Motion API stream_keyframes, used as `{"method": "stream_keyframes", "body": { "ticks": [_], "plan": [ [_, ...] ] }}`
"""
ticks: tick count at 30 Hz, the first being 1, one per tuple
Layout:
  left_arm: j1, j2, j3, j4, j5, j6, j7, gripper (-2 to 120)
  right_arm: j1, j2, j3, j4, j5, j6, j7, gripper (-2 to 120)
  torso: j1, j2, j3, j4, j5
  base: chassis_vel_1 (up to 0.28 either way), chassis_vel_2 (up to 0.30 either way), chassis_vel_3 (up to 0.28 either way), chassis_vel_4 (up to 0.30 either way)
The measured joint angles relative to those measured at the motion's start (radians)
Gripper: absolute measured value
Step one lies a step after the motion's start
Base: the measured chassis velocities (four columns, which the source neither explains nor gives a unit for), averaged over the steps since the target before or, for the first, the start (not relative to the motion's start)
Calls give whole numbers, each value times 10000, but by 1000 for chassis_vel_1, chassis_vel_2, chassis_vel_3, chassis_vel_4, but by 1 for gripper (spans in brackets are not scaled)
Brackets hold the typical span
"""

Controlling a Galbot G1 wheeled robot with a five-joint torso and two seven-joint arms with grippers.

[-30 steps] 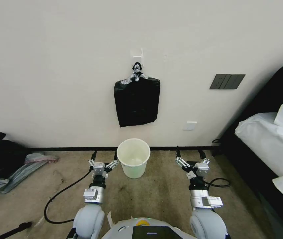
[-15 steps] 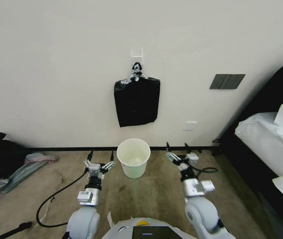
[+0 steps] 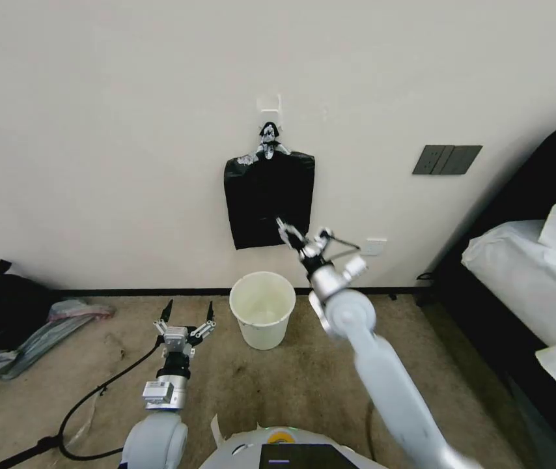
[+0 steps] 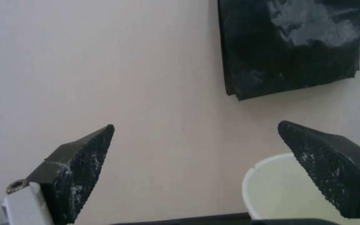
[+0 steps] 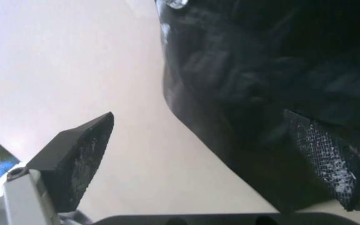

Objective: Place a trash bag onto the trash bin.

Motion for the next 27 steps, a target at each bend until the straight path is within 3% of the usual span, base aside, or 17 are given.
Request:
{"method": "stream_keyframes", "body": {
  "ticks": [6,16,27],
  "plan": [
    [35,-102,-68,50,32,-56,13,100,1407,1052,198,-1348,1284,3,179,100,0,-1,1,-4,0,0,0,0,0],
    [135,-168,-191,-102,220,-82,44,100,3004,2529,861,-3198,1359,261,16,100,0,0,0,-3,0,0,0,0,0],
    [277,-216,-326,-349,210,-85,44,100,3618,2603,1023,-4176,859,392,-323,100,0,-1,0,-3,1,0,0,0,0]
  ]
}}
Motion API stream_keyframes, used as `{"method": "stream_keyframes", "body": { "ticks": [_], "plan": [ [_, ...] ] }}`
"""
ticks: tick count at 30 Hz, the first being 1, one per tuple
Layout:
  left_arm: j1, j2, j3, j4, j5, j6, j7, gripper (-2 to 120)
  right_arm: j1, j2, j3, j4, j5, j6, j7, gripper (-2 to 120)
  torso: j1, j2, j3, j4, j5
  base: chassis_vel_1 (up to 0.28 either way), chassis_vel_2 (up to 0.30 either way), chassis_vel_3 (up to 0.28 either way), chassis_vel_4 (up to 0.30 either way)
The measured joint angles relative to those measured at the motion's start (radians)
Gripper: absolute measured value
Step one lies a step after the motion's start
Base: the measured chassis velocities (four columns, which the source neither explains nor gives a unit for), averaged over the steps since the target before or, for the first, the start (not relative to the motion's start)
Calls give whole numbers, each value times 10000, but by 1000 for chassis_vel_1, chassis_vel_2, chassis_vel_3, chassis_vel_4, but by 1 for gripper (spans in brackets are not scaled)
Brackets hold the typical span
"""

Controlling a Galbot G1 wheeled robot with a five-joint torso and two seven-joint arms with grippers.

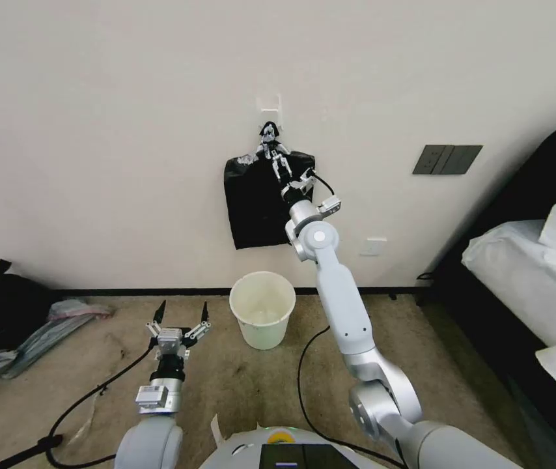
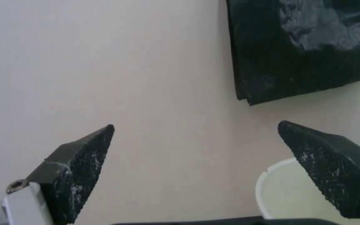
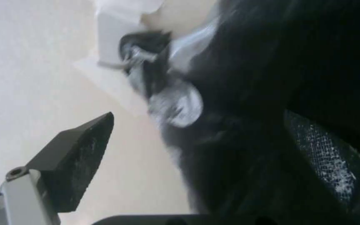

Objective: Place a trash bag onto the trash bin.

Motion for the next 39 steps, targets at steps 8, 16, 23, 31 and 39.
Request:
{"method": "stream_keyframes", "body": {
  "ticks": [8,16,23,31,39],
  "plan": [
    [89,-56,1,-127,24,-47,19,100,367,-20,-15,-274,-69,12,-227,94,-1,0,0,-1,0,0,0,0,0],
    [141,-73,-64,-177,21,-77,20,100,568,-29,-200,-436,-210,-21,-339,72,-1,0,0,-1,0,0,0,0,0],
    [141,-73,-95,-208,11,-82,18,100,715,-33,-207,-574,-276,-24,-354,46,-1,0,0,-1,0,0,0,0,0],
    [100,-55,-72,-209,7,-81,12,100,738,-34,-215,-592,-284,-32,-390,18,-1,0,-1,-1,0,0,0,0,0],
    [89,-23,-100,-213,-16,-75,0,100,793,-34,-244,-714,-443,-31,-420,0,-1,0,-1,-1,0,0,0,0,0]
  ]
}}
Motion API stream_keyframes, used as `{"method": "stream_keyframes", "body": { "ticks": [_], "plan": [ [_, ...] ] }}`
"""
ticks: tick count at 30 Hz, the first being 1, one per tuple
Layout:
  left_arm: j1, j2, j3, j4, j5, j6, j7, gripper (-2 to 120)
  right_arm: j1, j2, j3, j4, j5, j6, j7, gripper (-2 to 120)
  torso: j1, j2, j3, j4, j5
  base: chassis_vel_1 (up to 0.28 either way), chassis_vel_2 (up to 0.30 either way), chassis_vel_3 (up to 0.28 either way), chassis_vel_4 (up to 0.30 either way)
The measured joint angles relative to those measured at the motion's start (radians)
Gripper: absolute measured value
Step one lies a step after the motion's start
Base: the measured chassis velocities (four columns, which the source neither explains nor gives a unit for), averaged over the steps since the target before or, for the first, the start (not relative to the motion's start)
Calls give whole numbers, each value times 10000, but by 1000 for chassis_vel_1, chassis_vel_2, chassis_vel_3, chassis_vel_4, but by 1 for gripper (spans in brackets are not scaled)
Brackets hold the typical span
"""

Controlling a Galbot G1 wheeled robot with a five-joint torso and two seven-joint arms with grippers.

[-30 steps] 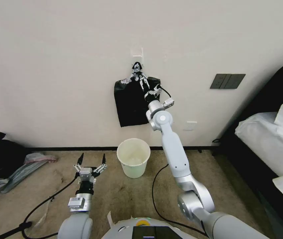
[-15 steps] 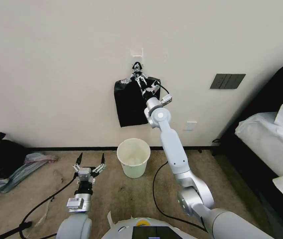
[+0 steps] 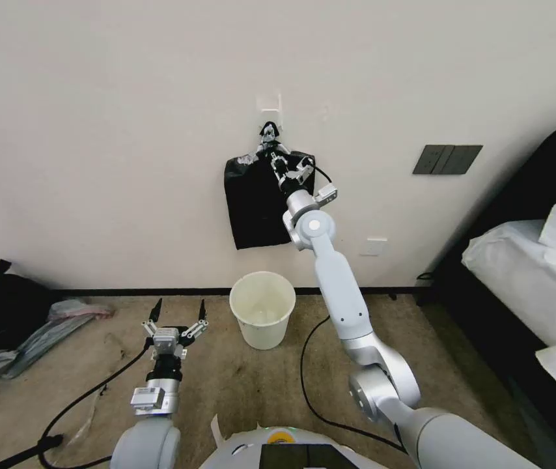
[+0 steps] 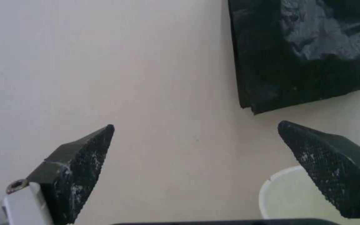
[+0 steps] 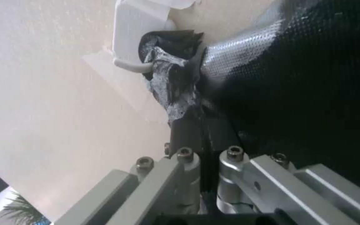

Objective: Place a trash bag onto the trash bin.

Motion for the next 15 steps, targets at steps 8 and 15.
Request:
{"method": "stream_keyframes", "body": {
  "ticks": [8,15],
  "plan": [
    [-17,8,-15,-35,-52,0,-24,100,-47,0,-56,88,-155,23,32,0,0,0,0,0,0,0,0,0,0],
    [-38,30,-7,-44,-99,20,-28,100,-313,0,-100,481,-219,32,-46,11,0,0,0,0,0,0,0,0,0]
  ]
}}
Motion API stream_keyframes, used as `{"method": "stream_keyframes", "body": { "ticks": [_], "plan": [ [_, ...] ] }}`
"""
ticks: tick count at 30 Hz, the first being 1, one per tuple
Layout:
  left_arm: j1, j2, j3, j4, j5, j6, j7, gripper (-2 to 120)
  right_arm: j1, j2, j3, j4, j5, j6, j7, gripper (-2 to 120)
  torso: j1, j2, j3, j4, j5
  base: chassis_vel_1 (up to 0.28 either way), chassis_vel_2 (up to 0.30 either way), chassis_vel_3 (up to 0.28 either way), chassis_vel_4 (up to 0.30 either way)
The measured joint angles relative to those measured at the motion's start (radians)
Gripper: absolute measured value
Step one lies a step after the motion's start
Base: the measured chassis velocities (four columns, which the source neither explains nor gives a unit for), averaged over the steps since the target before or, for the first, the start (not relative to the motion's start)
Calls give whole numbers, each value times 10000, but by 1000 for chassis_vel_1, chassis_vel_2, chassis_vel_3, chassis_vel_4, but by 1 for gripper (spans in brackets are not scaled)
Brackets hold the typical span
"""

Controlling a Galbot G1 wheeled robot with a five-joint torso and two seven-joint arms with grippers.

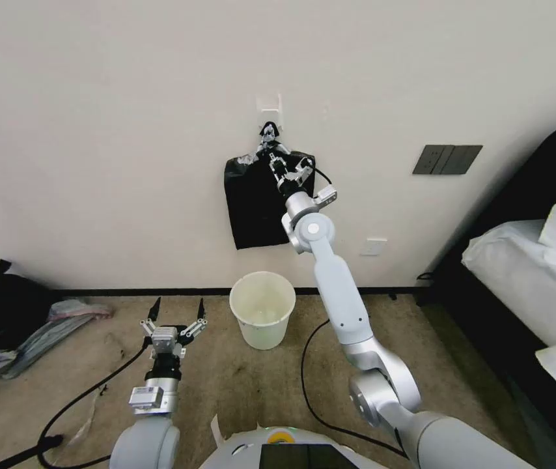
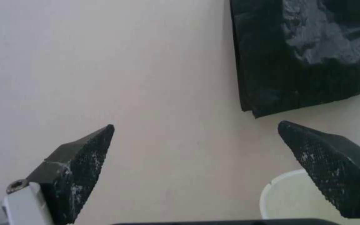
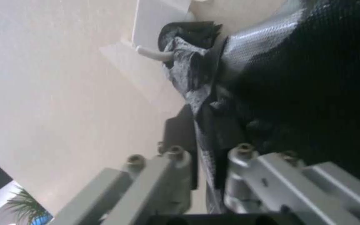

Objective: Place a trash bag onto the trash bin.

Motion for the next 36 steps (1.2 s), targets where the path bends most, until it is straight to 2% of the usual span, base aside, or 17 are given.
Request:
{"method": "stream_keyframes", "body": {
  "ticks": [4,8,11,12,15,17,19,22,23,30,34,36],
  "plan": [
    [-12,29,8,0,-53,15,-1,100,-37,0,5,-47,-28,-9,-113,28,0,0,0,0,0,0,0,0,0],
    [4,34,-3,-5,-64,16,-1,100,-59,0,23,-160,-50,-14,-193,38,0,0,0,0,0,0,0,0,0],
    [43,38,-48,-21,-78,16,0,100,-79,0,39,-264,-67,-16,-283,54,0,0,0,0,0,0,0,0,0],
    [43,38,-48,-21,-78,16,0,100,-79,0,39,-264,-67,-16,-283,54,0,0,0,0,0,0,0,0,0],
    [33,42,-59,-22,-83,16,0,100,-46,0,59,-364,-82,-15,-343,68,0,0,0,0,0,0,0,0,0],
    [28,42,-58,-22,-83,16,-1,100,-11,0,71,-388,-81,-15,-359,71,0,0,0,0,0,0,0,0,0],
    [18,42,-42,-22,-83,16,0,100,107,0,68,-394,-67,-44,-381,83,0,0,0,-1,0,0,0,0,0],
    [18,41,-41,-22,-83,17,-1,100,117,0,64,-393,-66,-49,-382,83,0,0,0,-1,0,0,0,0,0],
    [27,28,-41,-40,-28,34,-31,100,271,0,26,-445,-64,-77,-387,96,0,0,0,1,-1,0,0,0,0],
    [75,37,-80,-175,-38,38,-38,100,334,0,0,-512,-48,-77,-419,99,0,0,0,0,0,0,0,0,0],
    [80,39,-86,-179,-49,38,-37,100,390,0,-6,-517,-40,-70,-425,91,0,0,0,0,0,0,0,0,0],
    [75,33,-54,-179,-49,38,-38,100,423,0,-6,-517,-6,-71,-425,82,0,0,0,0,0,0,0,0,0]
  ]
}}
